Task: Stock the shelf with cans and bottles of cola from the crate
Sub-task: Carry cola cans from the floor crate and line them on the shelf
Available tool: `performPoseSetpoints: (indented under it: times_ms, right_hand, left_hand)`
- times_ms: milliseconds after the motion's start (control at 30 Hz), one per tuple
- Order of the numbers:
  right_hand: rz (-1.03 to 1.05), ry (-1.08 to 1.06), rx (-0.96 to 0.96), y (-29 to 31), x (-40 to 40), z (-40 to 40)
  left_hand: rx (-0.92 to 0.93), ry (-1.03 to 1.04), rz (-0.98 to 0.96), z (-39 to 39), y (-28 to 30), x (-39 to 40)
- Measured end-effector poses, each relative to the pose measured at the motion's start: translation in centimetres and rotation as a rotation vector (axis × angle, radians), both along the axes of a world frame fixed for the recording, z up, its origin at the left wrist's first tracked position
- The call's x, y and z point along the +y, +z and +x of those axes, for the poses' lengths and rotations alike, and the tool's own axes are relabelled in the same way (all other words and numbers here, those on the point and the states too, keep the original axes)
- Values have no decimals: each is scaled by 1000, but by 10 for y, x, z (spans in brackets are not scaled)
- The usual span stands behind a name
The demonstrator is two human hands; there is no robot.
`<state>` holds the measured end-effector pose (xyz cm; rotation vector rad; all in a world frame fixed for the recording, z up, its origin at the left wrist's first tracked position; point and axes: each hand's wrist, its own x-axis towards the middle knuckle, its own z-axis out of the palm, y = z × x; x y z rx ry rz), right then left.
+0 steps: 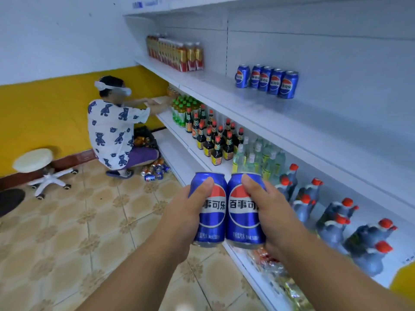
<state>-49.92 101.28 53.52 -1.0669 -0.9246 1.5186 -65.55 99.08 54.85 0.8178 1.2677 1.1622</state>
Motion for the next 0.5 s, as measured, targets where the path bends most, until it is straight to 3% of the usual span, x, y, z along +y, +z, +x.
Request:
performPoseSetpoints:
  times_ms: [500]
  right_hand:
    - [70,-419,-64,19,224,-54]
  left_hand:
    - [6,-395,103,-48,24,290]
